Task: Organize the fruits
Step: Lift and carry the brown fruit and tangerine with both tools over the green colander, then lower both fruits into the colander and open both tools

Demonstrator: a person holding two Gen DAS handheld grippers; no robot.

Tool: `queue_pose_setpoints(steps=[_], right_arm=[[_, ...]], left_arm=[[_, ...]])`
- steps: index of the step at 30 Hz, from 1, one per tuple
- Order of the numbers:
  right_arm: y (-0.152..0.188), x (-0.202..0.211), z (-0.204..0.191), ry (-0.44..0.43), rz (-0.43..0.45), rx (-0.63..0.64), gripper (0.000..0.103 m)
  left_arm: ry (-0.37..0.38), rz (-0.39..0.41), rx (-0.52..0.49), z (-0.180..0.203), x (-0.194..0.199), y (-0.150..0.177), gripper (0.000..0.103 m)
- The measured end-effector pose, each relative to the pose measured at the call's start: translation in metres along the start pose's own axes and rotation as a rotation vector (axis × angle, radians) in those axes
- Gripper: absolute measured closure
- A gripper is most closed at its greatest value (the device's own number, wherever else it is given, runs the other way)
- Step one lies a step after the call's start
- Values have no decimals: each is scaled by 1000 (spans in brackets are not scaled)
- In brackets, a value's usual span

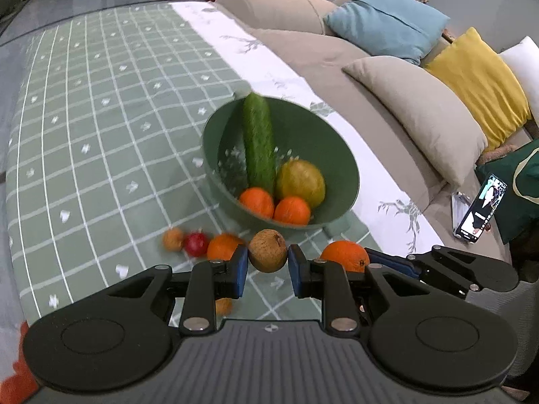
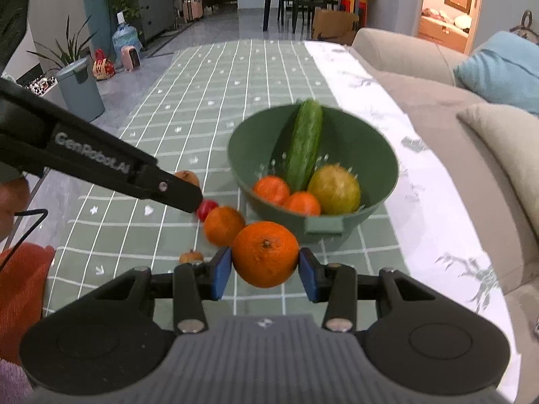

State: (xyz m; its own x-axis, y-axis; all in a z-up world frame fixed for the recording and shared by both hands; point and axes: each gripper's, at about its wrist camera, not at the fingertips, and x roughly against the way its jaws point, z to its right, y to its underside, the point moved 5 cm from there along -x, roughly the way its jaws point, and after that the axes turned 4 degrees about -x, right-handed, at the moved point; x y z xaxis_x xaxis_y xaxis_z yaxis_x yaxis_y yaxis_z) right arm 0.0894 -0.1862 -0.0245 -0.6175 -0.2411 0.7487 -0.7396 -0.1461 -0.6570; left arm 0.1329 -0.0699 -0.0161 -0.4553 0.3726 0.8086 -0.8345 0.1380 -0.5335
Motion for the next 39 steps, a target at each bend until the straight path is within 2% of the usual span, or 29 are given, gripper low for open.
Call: queue_pose_setpoints(steps=[10, 16, 25, 29, 39], right_arm=[[-40, -7, 21, 36, 35, 52, 63], [-64, -31, 38, 48, 11, 75, 63], [-91, -75, 60, 90, -30, 121, 63], [-103, -98, 66, 95, -50, 123, 63], [-98, -138, 69, 102, -99, 128, 63]], left_arm=[[-31, -12, -76, 11, -23, -42, 75], [-52, -65, -101, 9, -51, -61, 75], [-103, -157, -91, -10, -91, -72, 75], [-125, -185, -119, -12, -104, -74, 75], [-167, -233, -179, -19, -130, -74, 75]])
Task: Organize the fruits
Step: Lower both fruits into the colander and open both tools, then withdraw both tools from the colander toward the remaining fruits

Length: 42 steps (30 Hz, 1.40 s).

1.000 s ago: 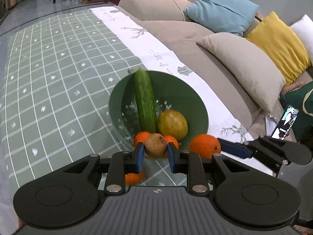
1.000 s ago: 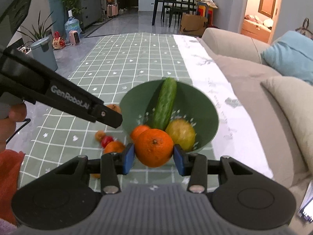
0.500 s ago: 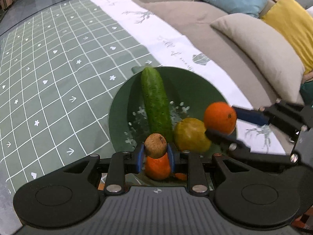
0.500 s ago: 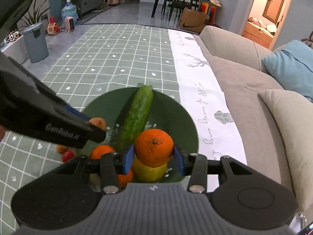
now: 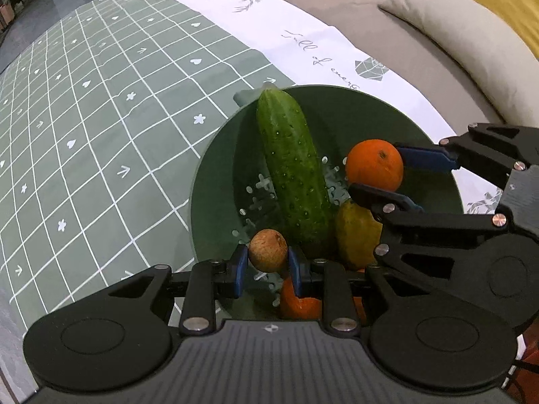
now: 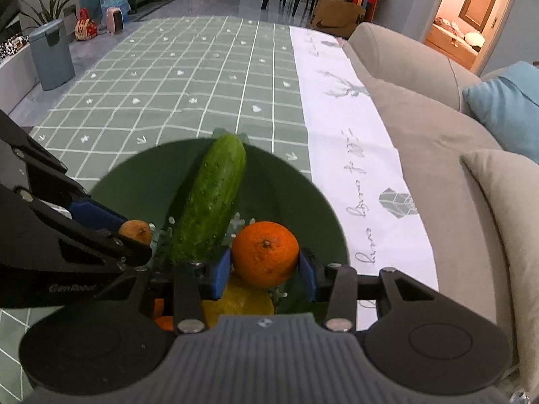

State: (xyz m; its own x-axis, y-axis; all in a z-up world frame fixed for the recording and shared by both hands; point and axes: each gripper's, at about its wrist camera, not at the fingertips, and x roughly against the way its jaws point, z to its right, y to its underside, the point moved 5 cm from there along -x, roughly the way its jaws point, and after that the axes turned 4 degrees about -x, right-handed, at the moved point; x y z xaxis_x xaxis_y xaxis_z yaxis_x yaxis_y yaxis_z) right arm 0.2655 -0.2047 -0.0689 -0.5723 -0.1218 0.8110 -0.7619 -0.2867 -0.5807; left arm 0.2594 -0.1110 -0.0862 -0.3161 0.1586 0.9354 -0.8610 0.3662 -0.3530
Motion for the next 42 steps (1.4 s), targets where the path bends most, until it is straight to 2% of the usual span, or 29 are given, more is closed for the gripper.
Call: queue_pose_setpoints(steps=[4, 5, 10, 13, 14, 16, 18, 19, 24, 31, 42], right_arm=[[0, -6, 2, 1, -13, -15, 63], [0, -7, 2, 1, -16, -20, 63], [-2, -8, 2, 10, -20, -25, 63], [-4, -5, 2, 25, -16, -14, 62], [-4, -3, 2, 33, -15, -15, 61], [-4, 2, 4, 55, -13, -20, 51], [-4, 8, 4, 57, -5, -22, 49], [-3, 11, 3, 57, -1, -20, 48], [-4, 27, -2, 80, 20, -6, 41], [2, 58, -11, 59, 64, -38, 34], [30, 105, -40, 30, 141, -131, 27]], left_arm=[[-6, -2, -25, 2, -3, -2, 74], [-7, -4, -30, 3, -4, -2, 70], [-1, -2, -30, 3, -5, -2, 67], [-16, 15, -32, 3, 0, -2, 56], [-22, 18, -28, 2, 2, -2, 54], [-5, 25, -21, 2, 7, 1, 54], [8, 30, -12, 1, 13, 4, 53], [4, 33, -11, 1, 16, 5, 49], [13, 68, -6, 2, 37, 14, 49], [31, 117, 40, -1, 69, 33, 46], [47, 187, 129, -15, 97, 86, 45]])
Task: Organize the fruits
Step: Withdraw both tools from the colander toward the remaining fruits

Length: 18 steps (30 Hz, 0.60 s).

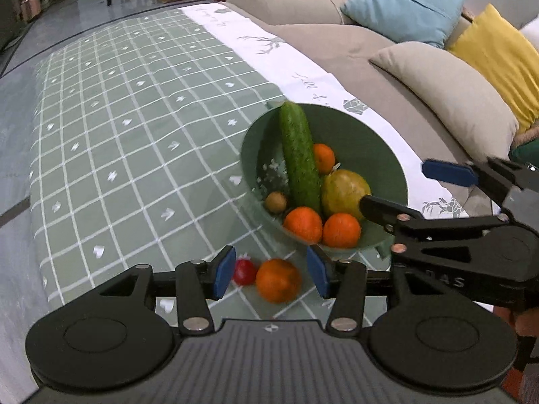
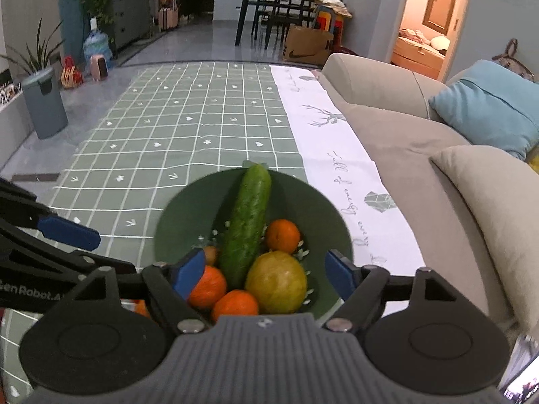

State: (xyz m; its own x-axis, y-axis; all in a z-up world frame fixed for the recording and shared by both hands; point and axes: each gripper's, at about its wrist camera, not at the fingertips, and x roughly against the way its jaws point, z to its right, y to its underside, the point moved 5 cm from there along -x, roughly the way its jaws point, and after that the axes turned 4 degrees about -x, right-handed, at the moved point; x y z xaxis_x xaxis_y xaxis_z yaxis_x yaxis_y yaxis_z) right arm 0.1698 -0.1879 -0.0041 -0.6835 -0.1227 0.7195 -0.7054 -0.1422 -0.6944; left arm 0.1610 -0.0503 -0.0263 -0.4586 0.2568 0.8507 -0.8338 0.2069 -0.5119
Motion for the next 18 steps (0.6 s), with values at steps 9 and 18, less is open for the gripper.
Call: queue_pose_setpoints(steps=[9, 18], right_arm=[[38, 23, -21, -13, -22, -75, 27], [95, 9, -30, 7, -127, -94, 28]], left_arm=[[-13, 8, 64, -17, 10, 43, 45], [-22, -24, 105, -24, -1, 83, 45]])
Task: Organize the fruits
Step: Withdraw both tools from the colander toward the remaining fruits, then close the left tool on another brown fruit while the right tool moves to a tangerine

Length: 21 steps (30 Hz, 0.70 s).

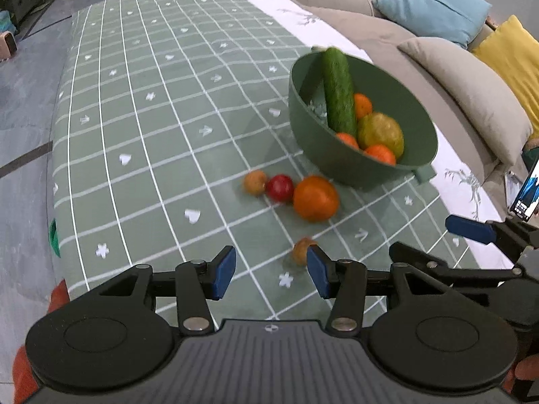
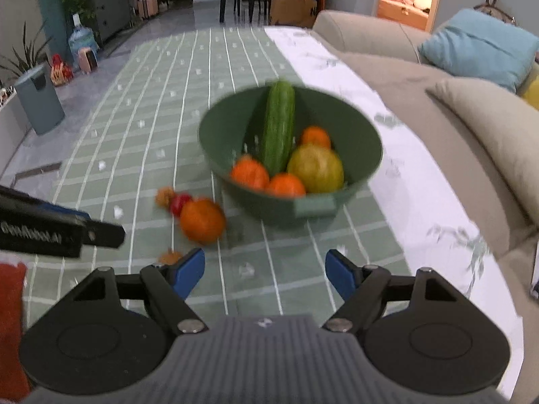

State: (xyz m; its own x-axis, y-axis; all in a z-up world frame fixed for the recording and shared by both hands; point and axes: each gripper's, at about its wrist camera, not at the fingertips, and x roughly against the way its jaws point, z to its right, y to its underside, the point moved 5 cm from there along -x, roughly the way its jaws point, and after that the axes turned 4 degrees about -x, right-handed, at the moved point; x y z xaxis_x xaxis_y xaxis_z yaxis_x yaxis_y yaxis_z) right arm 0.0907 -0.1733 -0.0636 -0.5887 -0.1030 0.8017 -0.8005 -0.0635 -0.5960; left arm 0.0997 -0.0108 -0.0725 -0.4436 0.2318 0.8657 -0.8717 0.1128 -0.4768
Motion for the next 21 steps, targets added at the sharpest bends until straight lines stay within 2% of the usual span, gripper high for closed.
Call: queue_pose_setpoints(steps=[5, 13, 15, 17, 19, 21], right_arm=[[18, -14, -1, -8, -39, 6, 29], [22, -25, -6, -59, -58, 24, 52], [22, -28, -8, -72, -59, 24, 55], [22, -31, -9, -73, -61, 30, 58], [23, -34, -8, -68, -67, 34, 65], [23, -38, -7, -69, -75, 28, 66]], left_arm=[[7, -8, 7, -1, -9, 14, 45], [68, -20, 69, -3, -22, 15, 49], [84, -24, 76, -1, -26, 13, 50], [96, -33, 72, 3, -30, 12, 52], [94, -41, 57, 8, -35, 10, 52], [85, -47, 39, 13, -40, 9, 52]])
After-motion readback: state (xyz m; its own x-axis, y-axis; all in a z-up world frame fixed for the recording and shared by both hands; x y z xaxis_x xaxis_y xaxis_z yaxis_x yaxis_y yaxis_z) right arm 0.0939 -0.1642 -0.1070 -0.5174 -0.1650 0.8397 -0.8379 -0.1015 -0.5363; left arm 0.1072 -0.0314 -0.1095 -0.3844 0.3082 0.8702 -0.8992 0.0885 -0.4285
